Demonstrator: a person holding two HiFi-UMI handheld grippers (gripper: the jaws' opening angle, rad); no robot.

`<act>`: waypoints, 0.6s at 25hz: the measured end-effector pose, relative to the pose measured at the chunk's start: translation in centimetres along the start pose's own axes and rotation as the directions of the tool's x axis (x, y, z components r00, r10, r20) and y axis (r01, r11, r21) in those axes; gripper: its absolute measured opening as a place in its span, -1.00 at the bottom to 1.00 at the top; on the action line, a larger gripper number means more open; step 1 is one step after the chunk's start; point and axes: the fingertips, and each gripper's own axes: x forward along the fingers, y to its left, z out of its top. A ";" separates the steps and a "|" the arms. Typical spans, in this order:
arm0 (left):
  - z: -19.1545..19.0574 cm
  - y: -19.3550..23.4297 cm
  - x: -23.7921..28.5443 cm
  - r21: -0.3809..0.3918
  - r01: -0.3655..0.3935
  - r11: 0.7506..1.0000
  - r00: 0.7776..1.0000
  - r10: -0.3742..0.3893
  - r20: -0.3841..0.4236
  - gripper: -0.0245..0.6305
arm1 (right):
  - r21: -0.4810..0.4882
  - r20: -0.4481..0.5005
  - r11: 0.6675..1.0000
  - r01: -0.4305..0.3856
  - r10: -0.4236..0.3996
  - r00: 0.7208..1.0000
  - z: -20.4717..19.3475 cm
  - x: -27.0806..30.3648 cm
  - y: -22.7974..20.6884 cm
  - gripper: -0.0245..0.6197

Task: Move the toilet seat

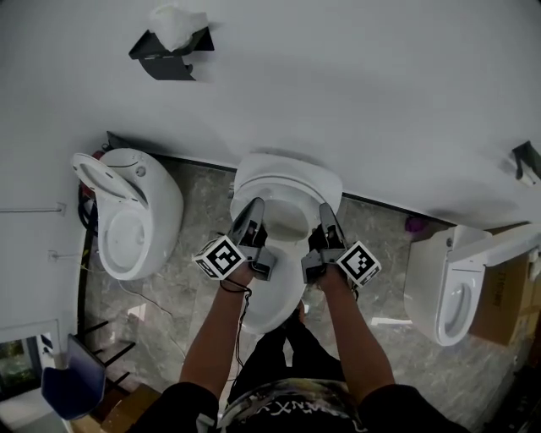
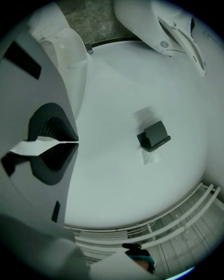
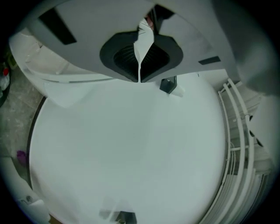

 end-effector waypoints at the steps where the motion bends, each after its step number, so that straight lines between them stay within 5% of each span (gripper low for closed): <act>1: 0.4 -0.8 -0.3 0.025 0.007 1.000 1.000 -0.007 -0.006 -0.83 | -0.024 -0.008 1.000 -0.011 0.011 1.000 0.1 -0.1 1.0 -0.86; 10: 3.3 -7.8 -2.8 0.215 0.069 0.974 0.996 -0.057 -0.062 -0.84 | -0.230 -0.107 0.969 -0.086 0.063 0.992 -0.8 -1.1 8.8 -0.91; 15: 4.2 -11.7 -4.0 0.330 0.109 0.938 0.992 -0.081 -0.097 -0.84 | -0.388 -0.161 0.910 -0.144 0.087 0.983 -1.3 -2.1 13.3 -0.91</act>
